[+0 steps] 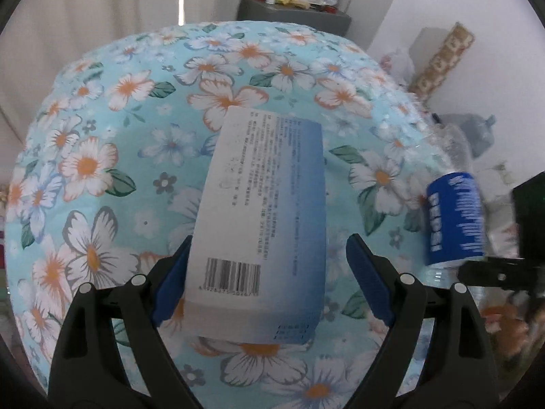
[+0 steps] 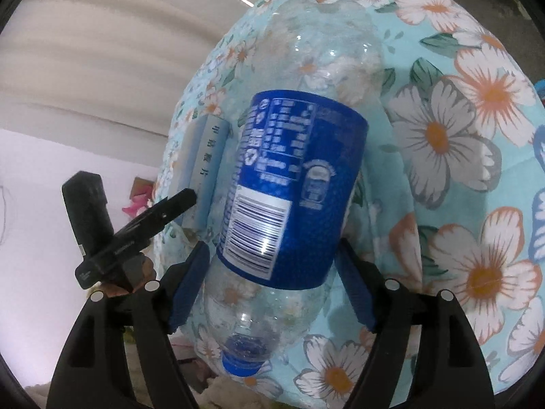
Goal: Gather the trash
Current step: 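Grasp the Pepsi bottle with the right tool while the left tool grasps the white box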
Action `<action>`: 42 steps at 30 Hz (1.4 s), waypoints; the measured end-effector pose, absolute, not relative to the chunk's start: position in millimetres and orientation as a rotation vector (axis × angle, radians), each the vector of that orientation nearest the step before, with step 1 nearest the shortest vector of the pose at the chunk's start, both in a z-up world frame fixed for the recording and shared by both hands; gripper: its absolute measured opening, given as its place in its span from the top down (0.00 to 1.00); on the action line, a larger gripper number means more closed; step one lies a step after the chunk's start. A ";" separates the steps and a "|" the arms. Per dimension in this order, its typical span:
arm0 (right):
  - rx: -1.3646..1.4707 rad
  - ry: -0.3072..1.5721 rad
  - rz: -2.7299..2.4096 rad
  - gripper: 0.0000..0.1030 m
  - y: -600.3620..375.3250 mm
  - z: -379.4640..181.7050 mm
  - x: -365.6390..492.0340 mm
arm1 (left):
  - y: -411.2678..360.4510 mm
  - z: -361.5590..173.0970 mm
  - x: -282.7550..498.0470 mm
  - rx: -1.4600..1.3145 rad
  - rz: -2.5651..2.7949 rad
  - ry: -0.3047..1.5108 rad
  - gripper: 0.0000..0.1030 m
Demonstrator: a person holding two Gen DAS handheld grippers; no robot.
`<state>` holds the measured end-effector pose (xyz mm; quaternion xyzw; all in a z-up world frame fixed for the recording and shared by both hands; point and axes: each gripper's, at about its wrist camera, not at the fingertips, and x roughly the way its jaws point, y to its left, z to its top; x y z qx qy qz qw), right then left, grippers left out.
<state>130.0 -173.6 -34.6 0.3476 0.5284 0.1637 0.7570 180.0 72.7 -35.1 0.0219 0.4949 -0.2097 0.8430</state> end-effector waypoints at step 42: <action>0.685 1.074 0.144 0.41 -195.7 -19.3 83.5 | 29.9 -51.1 93.4 0.115 -0.313 1.019 0.30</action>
